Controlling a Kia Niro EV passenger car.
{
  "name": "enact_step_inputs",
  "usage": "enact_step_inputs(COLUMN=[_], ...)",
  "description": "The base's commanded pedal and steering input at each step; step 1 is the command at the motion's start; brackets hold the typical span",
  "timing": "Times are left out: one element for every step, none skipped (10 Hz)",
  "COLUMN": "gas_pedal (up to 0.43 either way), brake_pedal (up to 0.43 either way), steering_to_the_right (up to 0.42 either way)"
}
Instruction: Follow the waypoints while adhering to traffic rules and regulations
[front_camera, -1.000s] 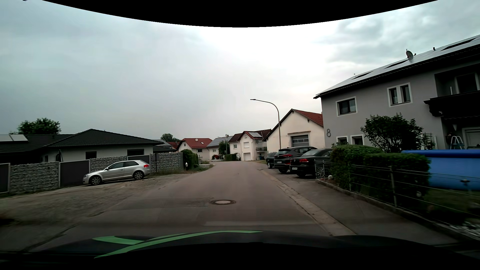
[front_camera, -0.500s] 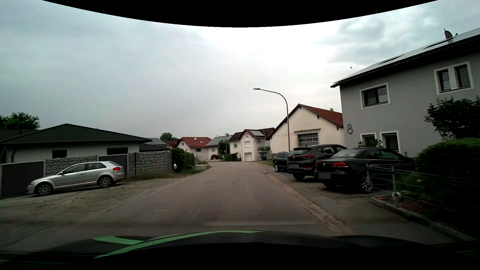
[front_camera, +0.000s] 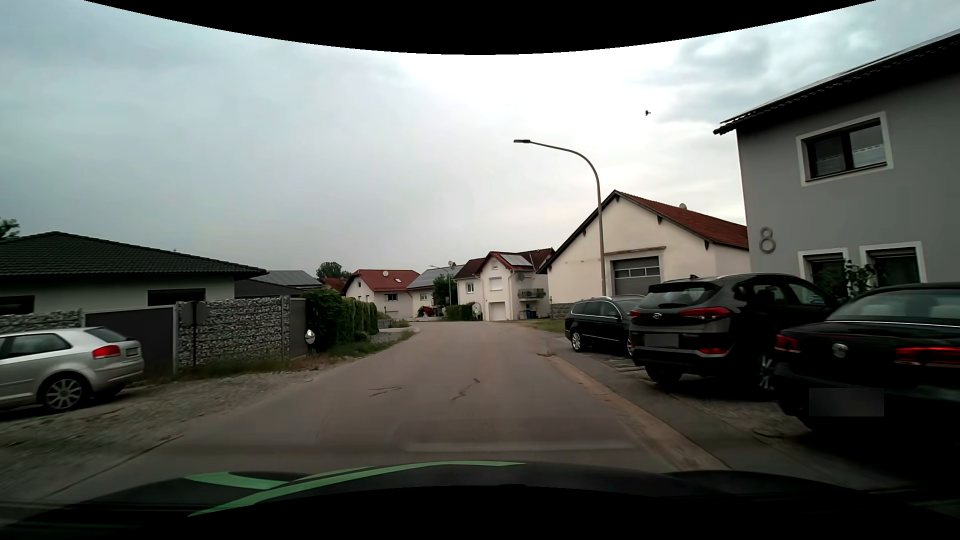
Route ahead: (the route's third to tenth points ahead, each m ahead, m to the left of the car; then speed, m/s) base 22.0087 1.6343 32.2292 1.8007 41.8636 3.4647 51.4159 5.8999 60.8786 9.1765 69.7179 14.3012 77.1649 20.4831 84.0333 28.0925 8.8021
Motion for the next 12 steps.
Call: enact_step_inputs(gas_pedal=[0.150,0.150,0.150,0.150,0.150,0.150,0.150,0.150,0.150,0.150,0.130,0.110], brake_pedal=[0.000,0.000,0.000,0.000,0.000,0.000,0.000,0.000,0.000,0.000,0.000,0.000], steering_to_the_right=[0.001,0.001,0.001,0.001,0.001,0.001,0.001,0.001,0.001,0.001,0.001,0.000])
